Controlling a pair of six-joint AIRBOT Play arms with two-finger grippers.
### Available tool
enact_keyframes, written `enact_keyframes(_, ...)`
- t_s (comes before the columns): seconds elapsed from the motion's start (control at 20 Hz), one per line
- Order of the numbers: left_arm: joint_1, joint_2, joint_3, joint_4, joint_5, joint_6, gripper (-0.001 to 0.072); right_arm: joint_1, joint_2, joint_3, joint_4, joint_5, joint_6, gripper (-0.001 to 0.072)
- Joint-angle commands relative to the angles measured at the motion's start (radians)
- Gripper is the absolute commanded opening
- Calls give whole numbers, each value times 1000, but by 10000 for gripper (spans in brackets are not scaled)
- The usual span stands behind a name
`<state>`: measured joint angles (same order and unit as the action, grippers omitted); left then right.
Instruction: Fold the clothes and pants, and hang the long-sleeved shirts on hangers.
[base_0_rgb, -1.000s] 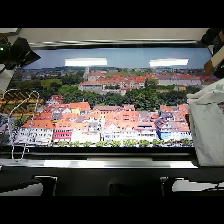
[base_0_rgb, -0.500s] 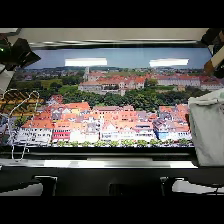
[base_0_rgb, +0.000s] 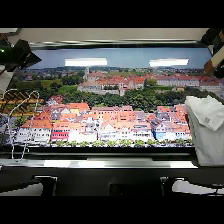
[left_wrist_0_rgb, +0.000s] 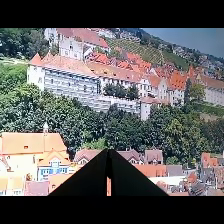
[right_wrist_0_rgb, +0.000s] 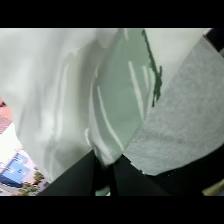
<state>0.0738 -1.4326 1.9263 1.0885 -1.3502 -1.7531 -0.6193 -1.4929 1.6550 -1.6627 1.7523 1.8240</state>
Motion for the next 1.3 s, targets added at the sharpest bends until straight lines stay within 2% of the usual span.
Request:
enact_keyframes(0.0,-1,-1,0,0,-1,0,15,0,1,-79,-122,67,-7,30)
enact_keyframes(0.55,-1,-5,0,1,0,3,15,0,23,-223,-214,108,-57,30)
enact_keyframes(1.25,-1,-5,0,1,0,4,15,0,65,-340,-324,104,-56,31)
